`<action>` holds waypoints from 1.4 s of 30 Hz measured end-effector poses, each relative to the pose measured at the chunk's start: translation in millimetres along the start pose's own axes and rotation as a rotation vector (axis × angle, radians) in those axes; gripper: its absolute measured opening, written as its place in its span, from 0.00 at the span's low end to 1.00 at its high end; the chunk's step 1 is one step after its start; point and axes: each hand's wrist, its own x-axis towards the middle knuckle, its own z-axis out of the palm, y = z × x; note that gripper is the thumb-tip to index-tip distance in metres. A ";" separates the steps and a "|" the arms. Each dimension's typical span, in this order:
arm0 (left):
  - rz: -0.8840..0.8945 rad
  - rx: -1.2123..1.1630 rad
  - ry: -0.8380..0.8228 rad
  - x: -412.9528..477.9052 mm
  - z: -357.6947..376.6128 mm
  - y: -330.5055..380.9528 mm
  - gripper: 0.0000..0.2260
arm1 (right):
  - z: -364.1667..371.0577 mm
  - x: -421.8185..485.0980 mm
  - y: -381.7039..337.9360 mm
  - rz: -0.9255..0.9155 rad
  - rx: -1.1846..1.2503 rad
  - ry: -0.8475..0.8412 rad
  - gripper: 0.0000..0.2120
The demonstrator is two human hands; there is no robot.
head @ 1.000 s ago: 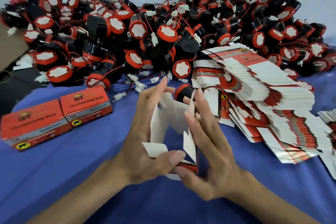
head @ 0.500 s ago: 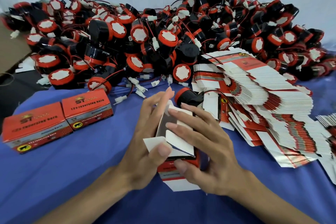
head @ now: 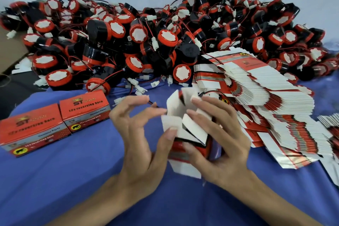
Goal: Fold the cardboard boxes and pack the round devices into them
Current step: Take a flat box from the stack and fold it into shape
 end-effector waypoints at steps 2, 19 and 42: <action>-0.022 -0.071 -0.062 -4.8 2.9 5.2 0.16 | 1.0 1.8 0.3 -0.019 -0.116 0.052 0.19; -0.215 -0.390 -0.171 13.7 -8.5 -10.6 0.14 | 1.0 5.1 -23.9 0.701 0.768 -0.058 0.16; 0.326 -0.150 -0.090 41.6 -21.4 -20.8 0.10 | 4.0 11.5 -19.3 0.623 0.835 -0.169 0.06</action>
